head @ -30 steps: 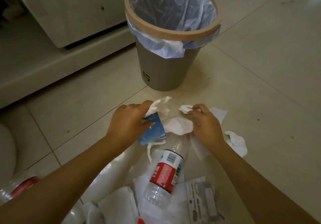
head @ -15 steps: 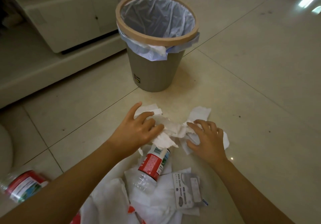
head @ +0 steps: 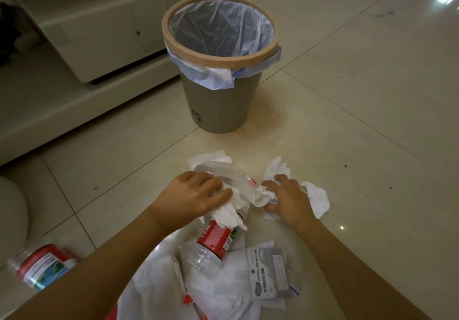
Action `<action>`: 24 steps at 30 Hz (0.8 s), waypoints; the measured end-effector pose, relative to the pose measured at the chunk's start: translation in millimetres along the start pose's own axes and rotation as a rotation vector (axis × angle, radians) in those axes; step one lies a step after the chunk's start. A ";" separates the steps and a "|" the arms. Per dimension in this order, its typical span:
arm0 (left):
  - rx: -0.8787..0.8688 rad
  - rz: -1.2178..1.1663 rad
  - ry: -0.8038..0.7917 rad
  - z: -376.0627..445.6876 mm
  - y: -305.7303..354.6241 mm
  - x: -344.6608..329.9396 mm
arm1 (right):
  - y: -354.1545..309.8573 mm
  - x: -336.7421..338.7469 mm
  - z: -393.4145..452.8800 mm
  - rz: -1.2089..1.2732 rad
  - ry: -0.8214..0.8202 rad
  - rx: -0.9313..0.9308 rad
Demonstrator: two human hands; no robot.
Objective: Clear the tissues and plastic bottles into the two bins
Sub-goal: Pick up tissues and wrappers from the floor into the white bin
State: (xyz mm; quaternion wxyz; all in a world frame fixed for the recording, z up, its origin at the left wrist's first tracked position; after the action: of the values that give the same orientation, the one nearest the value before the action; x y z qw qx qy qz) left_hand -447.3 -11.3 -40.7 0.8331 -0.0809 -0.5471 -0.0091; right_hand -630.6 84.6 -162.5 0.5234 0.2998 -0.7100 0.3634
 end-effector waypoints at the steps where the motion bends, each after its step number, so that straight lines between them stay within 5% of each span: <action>1: -0.003 0.005 0.011 0.3 0.3 1.4 | -1.8 1.0 -0.5 -0.024 0.015 0.014; 14: -0.019 0.057 0.004 -28.5 -10.4 46.8 | -31.4 50.1 4.7 -0.092 0.305 0.126; 24: -0.002 0.201 -0.022 -64.1 -33.0 112.2 | -129.3 131.3 -20.1 0.021 0.622 0.405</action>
State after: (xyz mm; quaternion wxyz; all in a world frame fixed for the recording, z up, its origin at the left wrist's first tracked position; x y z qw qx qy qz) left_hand -347.4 -45.0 41.0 0.8237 -0.1363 -0.5453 0.0750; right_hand -551.5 23.5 -6.4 0.6407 0.2653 -0.4337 0.5754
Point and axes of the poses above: each hand's wrist, its own z-axis towards the middle knuckle, its own x-axis out of the back of the hand, y = z × x, the point moved 8 cm from there along z, towards the middle knuckle, and after that the axes turned 3 degrees about y, right-handed, at the moved point
